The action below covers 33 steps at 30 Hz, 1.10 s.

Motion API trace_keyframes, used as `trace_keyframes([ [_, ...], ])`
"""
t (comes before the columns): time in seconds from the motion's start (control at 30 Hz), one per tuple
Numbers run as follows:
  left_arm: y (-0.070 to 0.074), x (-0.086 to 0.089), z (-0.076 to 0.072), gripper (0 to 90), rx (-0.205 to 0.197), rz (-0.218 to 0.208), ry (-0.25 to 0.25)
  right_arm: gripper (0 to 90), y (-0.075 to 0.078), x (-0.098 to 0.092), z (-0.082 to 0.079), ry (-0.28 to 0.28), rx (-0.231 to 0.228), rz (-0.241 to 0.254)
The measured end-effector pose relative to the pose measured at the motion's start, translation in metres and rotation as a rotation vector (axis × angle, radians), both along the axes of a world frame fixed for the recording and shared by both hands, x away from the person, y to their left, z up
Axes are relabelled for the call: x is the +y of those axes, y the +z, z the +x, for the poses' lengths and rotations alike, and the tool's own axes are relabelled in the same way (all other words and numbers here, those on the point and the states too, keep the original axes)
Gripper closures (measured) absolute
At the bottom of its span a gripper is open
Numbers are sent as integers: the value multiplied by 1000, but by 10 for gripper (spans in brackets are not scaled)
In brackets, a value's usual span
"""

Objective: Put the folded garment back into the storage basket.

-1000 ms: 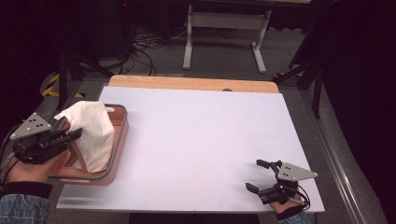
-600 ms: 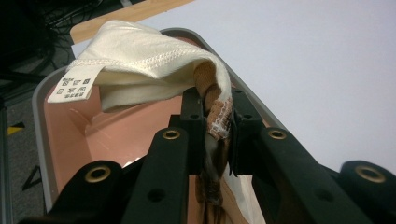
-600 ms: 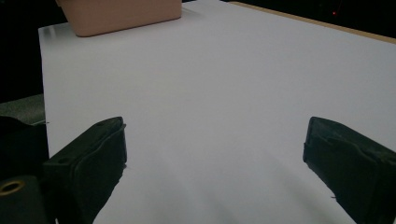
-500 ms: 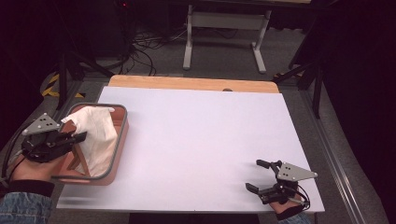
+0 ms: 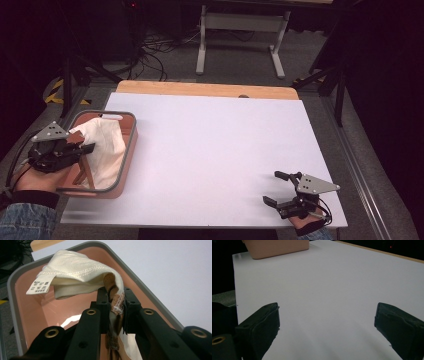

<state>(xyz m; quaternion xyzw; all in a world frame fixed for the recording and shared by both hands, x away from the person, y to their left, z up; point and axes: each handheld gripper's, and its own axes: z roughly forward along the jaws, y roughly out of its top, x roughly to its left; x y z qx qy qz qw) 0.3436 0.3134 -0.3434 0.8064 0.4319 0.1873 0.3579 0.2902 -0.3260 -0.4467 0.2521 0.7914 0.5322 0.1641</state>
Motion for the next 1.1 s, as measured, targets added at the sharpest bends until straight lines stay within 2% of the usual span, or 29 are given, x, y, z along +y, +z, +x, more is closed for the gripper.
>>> trace_keyframes([
  [0.2,-5,-2,5,788,20,16,-1,66,0,0,0,0,-1,0],
  [0.57,-13,-6,18,783,15,21,2,66,0,0,0,-1,0,-3],
  [0.77,-23,-10,29,781,39,29,6,66,0,0,0,-1,0,-1],
  [0.97,-27,-9,31,780,55,20,-1,66,0,-1,0,-2,1,-1],
  [1.1,-30,-7,34,780,80,18,7,66,0,-1,0,-2,0,-3],
])
